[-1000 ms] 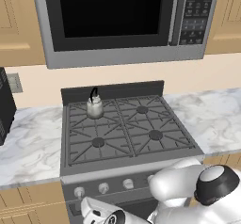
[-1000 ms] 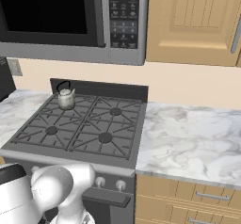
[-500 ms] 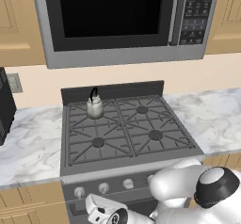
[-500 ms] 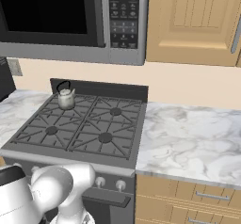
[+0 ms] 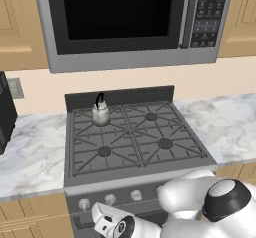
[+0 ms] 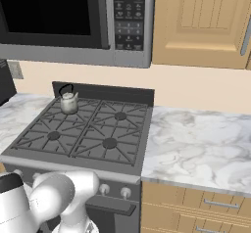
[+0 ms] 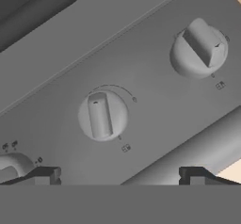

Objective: Lower the heat of the kettle.

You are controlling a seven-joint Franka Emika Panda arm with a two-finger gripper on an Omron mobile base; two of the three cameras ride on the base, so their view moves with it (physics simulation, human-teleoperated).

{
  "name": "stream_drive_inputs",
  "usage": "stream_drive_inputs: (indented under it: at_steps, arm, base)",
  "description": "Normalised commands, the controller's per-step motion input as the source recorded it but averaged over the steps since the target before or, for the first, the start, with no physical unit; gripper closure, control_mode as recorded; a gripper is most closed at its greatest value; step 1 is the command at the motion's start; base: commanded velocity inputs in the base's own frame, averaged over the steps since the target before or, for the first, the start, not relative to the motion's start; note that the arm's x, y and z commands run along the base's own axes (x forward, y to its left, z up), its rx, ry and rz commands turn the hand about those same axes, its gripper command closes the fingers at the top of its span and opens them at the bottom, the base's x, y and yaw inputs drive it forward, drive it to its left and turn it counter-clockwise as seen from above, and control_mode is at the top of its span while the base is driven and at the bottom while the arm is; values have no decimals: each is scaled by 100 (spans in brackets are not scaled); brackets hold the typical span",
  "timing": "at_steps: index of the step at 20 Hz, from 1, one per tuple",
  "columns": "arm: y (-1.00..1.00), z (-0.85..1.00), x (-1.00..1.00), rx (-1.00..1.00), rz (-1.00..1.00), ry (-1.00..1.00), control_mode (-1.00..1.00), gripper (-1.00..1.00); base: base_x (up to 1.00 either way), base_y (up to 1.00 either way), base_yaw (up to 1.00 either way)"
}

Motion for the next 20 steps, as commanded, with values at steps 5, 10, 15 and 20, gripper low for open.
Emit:
stream_drive_inputs:
  at_steps: [5, 10, 15, 20]
  arm:
    - [0, -13, 1, 0, 0, 0, -100, -100]
    - [0, -8, 12, 0, 0, 0, -100, -100]
    - [0, -11, 8, 0, 0, 0, -100, -100]
    - [0, -16, 2, 0, 0, 0, -100, -100]
  base:
    - [0, 0, 0]
    - [0, 0, 0]
    - [0, 0, 0]
    - [0, 0, 0]
